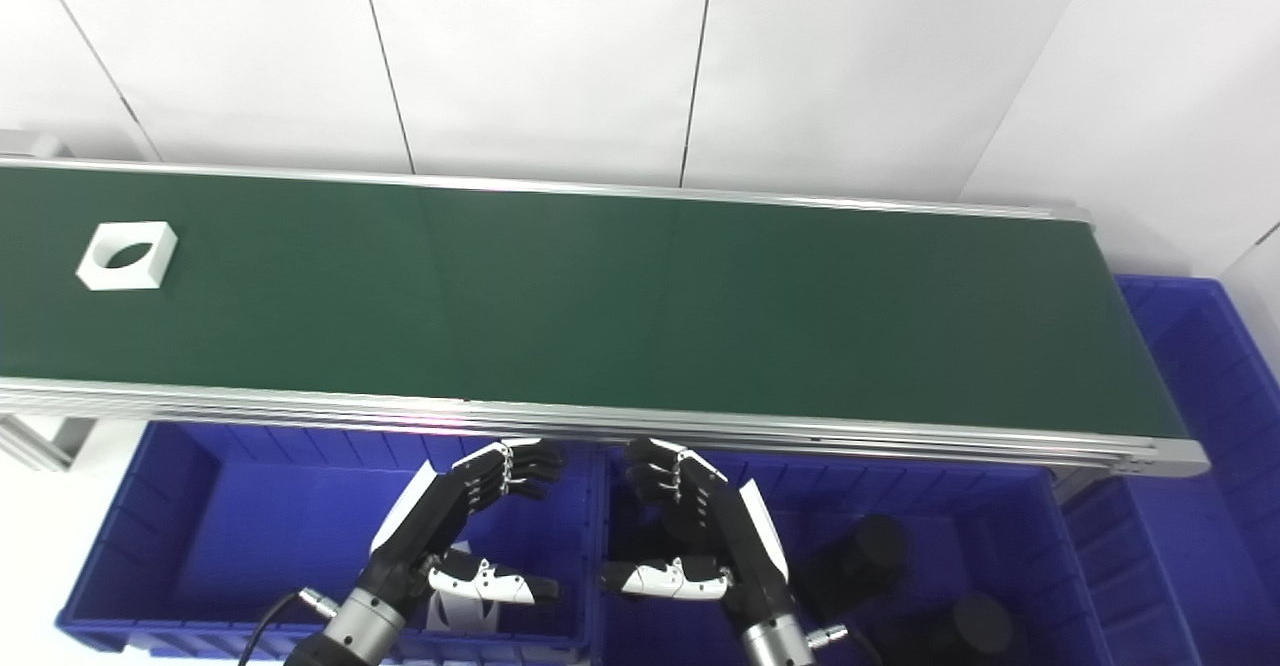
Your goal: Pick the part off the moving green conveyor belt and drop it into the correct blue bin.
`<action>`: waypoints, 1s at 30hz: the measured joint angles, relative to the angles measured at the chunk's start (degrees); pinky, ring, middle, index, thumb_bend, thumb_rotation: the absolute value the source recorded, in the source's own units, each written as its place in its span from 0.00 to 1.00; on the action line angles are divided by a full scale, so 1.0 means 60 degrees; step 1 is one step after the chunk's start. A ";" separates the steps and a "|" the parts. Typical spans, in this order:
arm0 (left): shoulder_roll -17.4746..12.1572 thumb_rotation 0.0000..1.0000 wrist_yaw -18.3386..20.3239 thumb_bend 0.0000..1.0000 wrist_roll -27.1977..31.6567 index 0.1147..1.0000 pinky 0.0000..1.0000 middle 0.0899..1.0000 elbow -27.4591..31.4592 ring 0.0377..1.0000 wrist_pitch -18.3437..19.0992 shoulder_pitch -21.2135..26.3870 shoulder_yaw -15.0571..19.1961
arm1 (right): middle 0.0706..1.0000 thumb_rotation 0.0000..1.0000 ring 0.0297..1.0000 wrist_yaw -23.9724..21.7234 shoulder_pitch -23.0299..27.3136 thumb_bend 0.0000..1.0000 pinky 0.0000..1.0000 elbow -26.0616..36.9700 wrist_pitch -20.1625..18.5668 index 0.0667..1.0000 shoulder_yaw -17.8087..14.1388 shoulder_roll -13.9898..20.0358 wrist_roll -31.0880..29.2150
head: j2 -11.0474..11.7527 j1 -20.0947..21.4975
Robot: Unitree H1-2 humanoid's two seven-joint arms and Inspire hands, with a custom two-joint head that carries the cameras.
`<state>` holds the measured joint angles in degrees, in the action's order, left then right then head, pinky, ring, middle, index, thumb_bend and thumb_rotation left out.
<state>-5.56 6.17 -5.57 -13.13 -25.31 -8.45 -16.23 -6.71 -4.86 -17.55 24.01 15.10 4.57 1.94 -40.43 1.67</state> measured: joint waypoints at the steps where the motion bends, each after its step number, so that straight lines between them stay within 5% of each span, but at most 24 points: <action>1: 0.0000 0.12 0.0000 0.90 0.0000 0.72 0.68 0.74 0.0000 0.72 0.0000 0.0000 0.0000 | 0.76 0.22 0.73 -0.0004 0.0000 0.88 0.68 -0.0001 0.0000 0.73 0.0000 -0.0002 0.0000 | 0.0000 0.0000; 30: -0.0011 0.13 -0.0129 0.89 -0.0003 0.72 0.69 0.74 0.0001 0.74 0.0000 0.0001 -0.0011 | 0.77 0.24 0.74 -0.0016 -0.0167 0.90 0.68 -0.0009 0.0000 0.74 0.0010 0.0013 0.0031 | -0.0015 0.0015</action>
<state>-5.63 5.40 -5.59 -13.13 -25.31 -8.44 -16.29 -6.80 -5.87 -17.61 24.01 15.16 4.65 2.13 -40.52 1.76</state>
